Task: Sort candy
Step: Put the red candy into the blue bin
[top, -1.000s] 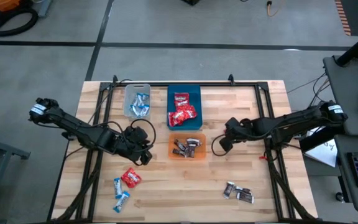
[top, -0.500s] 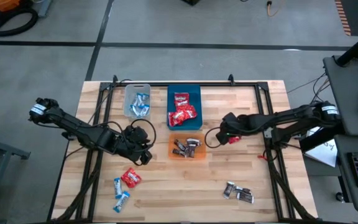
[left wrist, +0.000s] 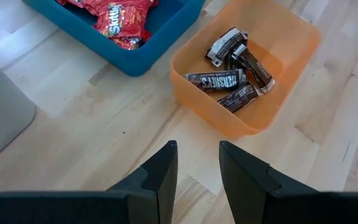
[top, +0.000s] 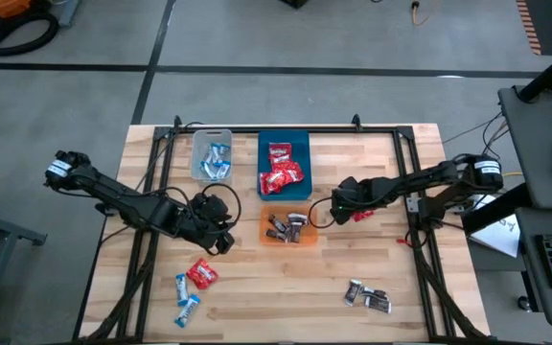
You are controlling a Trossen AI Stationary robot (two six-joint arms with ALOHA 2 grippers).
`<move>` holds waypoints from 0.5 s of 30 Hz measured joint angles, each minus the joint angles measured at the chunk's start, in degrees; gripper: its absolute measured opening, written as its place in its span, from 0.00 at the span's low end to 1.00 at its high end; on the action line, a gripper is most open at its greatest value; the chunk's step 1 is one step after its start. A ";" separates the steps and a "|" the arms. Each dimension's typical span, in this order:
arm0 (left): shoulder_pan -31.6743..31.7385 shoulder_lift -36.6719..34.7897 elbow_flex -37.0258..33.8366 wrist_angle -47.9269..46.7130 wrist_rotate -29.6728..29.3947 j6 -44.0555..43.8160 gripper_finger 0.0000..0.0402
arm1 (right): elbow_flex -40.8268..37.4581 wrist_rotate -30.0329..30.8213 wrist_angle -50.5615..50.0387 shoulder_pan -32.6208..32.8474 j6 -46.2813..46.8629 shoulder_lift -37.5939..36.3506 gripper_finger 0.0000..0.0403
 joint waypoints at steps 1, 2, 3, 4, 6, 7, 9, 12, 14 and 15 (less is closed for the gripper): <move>0.00 0.00 0.00 0.00 0.00 0.04 0.25 | 0.05 0.02 0.14 -0.04 0.03 0.49 0.50; 0.00 0.00 0.00 0.00 0.00 0.04 0.25 | 0.09 0.06 0.25 -0.06 0.04 0.99 0.49; 0.00 0.00 0.00 0.02 0.00 0.04 0.25 | 0.19 0.08 0.39 -0.06 0.04 1.39 0.48; 0.00 0.00 0.00 -0.02 0.00 0.06 0.25 | 0.19 0.14 0.53 -0.04 0.02 1.88 0.47; 0.00 0.00 0.00 -0.02 -0.03 0.05 0.25 | 0.19 0.03 0.77 -0.04 0.08 2.40 0.42; 0.00 0.00 0.00 -0.08 -0.04 0.04 0.25 | 0.17 -0.06 0.90 -0.04 0.09 2.68 0.40; 0.00 0.00 0.00 -0.09 -0.04 0.04 0.25 | 0.16 -0.22 0.99 -0.04 0.09 2.92 0.33; 0.00 0.00 0.00 -0.11 -0.04 0.04 0.25 | 0.14 -0.43 1.39 -0.02 0.09 3.03 0.22; 0.00 0.00 0.00 -0.10 -0.07 0.04 0.25 | 0.12 -0.36 1.45 -0.02 0.06 2.96 0.15; 0.00 0.00 0.00 -0.11 -0.07 0.04 0.25 | 0.08 -0.09 1.41 -0.02 0.00 2.88 0.12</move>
